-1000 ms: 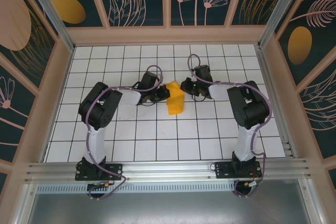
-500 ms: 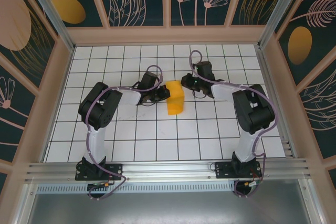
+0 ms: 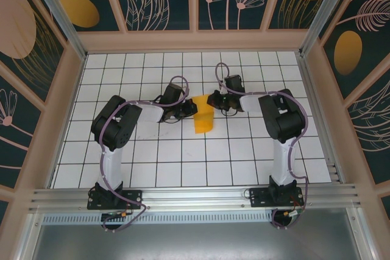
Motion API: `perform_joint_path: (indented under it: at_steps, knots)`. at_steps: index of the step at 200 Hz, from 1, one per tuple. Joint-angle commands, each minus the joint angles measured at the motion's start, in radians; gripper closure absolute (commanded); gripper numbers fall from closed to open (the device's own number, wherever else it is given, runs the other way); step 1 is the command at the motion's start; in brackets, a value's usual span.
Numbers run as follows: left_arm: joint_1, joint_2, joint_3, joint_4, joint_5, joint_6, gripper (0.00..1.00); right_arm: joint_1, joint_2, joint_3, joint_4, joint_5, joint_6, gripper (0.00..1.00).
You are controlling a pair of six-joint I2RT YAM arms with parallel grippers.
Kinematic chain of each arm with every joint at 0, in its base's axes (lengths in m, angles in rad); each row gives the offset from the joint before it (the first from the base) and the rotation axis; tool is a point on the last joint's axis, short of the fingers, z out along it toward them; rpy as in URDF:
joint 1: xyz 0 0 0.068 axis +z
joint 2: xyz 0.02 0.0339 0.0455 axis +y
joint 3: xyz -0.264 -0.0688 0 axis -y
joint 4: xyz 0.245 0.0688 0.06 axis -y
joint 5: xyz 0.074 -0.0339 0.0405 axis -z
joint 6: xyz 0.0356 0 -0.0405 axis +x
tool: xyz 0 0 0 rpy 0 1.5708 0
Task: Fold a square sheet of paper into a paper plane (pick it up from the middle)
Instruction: Fold the square sheet of paper in half at the center of the table.
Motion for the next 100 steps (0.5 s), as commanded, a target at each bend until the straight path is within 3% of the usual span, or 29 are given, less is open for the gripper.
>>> perform_joint_path:
  at_steps: [1,100]
  knots:
    - [0.009,0.133,-0.082,-0.227,-0.164,0.023,0.98,-0.053,0.041,0.028,0.018,0.108,-0.026,0.94]
    - [0.008,0.133,-0.081,-0.224,-0.163,0.026,0.98,0.005,-0.073,0.011,0.113,0.013,-0.006,0.94]
